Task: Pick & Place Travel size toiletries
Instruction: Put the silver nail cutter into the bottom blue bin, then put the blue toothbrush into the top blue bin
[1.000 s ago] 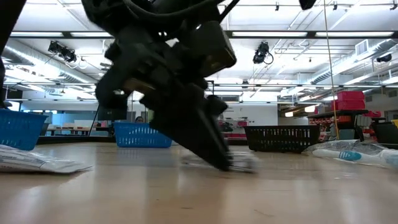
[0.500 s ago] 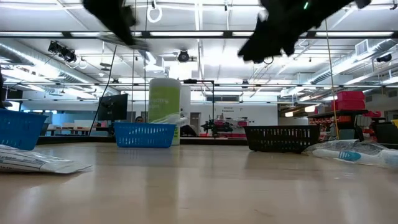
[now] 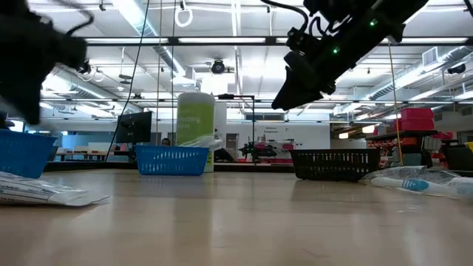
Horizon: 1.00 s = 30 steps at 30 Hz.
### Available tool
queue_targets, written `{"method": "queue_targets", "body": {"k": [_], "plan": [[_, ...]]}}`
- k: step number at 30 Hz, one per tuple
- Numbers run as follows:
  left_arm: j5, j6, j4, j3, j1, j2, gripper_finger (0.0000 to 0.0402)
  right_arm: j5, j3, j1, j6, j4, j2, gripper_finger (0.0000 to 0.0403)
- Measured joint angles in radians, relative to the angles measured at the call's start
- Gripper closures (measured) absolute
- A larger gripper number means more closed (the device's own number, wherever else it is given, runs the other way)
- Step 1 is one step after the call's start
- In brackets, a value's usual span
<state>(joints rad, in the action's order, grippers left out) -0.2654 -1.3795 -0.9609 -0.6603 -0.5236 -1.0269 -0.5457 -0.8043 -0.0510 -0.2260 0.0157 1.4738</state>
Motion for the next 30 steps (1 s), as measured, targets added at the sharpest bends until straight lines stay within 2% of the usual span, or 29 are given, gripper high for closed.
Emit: {"method": "queue_targets", "body": {"k": [3,6,11,15,20,25,30], "plan": [[0.114,-0.084,0.045,0.080,-0.032,-0.006,0.0333,0.000,0.000,0.012,0.007,-0.001,-0.001,0.0161],[0.144,-0.127,0.113,0.128,-0.059,-0.005,0.0332,0.000,0.000,0.027,0.029,-0.009,-0.002,0.0167],[0.057,-0.155,0.131,0.156,-0.073,-0.006,0.0325,0.000,0.000,0.056,0.093,-0.078,-0.002,0.0176],[0.011,-0.131,0.156,0.156,-0.072,-0.006,0.0304,0.016,0.000,0.080,0.118,-0.154,-0.002,0.0181],[0.016,-0.093,0.192,0.155,-0.072,-0.006,0.0274,0.132,0.000,0.112,0.137,-0.213,-0.003,0.0183],[-0.002,0.011,0.192,0.123,-0.073,-0.006,0.0259,0.215,0.000,0.137,0.137,-0.233,-0.003,0.0181],[-0.146,0.200,0.193,0.020,-0.072,-0.006,0.0261,0.217,0.000,0.142,0.137,-0.233,-0.003,0.0186]]}}
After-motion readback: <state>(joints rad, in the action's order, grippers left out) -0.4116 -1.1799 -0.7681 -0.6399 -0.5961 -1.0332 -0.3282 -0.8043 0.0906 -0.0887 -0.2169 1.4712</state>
